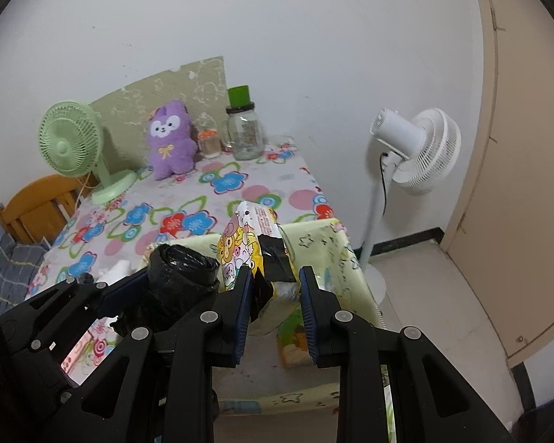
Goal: Organize soft objects
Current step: 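Carry the pouch and black bag over the basket and lower them inside, then open both grippers to drop the pouch and black bag into the basket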
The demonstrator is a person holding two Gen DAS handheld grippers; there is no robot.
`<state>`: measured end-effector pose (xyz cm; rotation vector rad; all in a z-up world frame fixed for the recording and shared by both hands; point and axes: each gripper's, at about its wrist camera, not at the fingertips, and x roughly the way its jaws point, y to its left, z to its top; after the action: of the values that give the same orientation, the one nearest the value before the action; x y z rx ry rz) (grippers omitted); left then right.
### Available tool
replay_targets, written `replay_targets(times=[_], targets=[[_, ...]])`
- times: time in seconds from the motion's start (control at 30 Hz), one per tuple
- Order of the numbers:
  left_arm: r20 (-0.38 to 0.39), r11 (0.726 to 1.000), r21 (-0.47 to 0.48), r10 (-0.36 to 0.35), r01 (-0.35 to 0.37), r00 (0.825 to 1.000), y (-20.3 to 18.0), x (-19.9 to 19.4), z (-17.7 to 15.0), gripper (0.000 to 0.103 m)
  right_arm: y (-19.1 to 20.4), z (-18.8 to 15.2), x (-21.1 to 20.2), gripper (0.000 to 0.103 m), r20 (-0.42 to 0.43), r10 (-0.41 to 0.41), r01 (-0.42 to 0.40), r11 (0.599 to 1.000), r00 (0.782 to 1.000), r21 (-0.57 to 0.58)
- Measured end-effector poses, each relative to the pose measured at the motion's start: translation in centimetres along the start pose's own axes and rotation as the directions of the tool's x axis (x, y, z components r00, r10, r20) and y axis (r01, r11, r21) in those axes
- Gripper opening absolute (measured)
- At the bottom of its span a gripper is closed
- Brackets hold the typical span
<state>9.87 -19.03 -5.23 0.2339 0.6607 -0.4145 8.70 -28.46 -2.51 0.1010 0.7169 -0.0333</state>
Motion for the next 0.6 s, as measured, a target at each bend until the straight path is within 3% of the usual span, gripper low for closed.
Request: replay_targets(times=[0.23, 0.5, 0.6], targets=[[-0.036, 1.000, 0.025, 0.017, -0.016, 0.999, -0.5, 1.1, -0.5, 0.079, -0.6, -0.5, 1.2, 0.028, -0.036, -0.005, 0.006, 1.000, 0.999, 0.013], [-0.056, 0.997, 0.065, 0.031, -0.027, 0.998, -0.6, 1.2, -1.2, 0.091, -0.6, -0.8, 2.8, 0.029, -0.075, 0.017, -0.015, 1.000, 0.997, 0.023], [-0.061, 0.998, 0.060, 0.038, -0.034, 0.997, -0.5, 1.2, -1.3, 0.094, -0.3, -1.0, 3.1, 0.036, -0.086, 0.026, -0.025, 1.000, 0.996, 0.015]])
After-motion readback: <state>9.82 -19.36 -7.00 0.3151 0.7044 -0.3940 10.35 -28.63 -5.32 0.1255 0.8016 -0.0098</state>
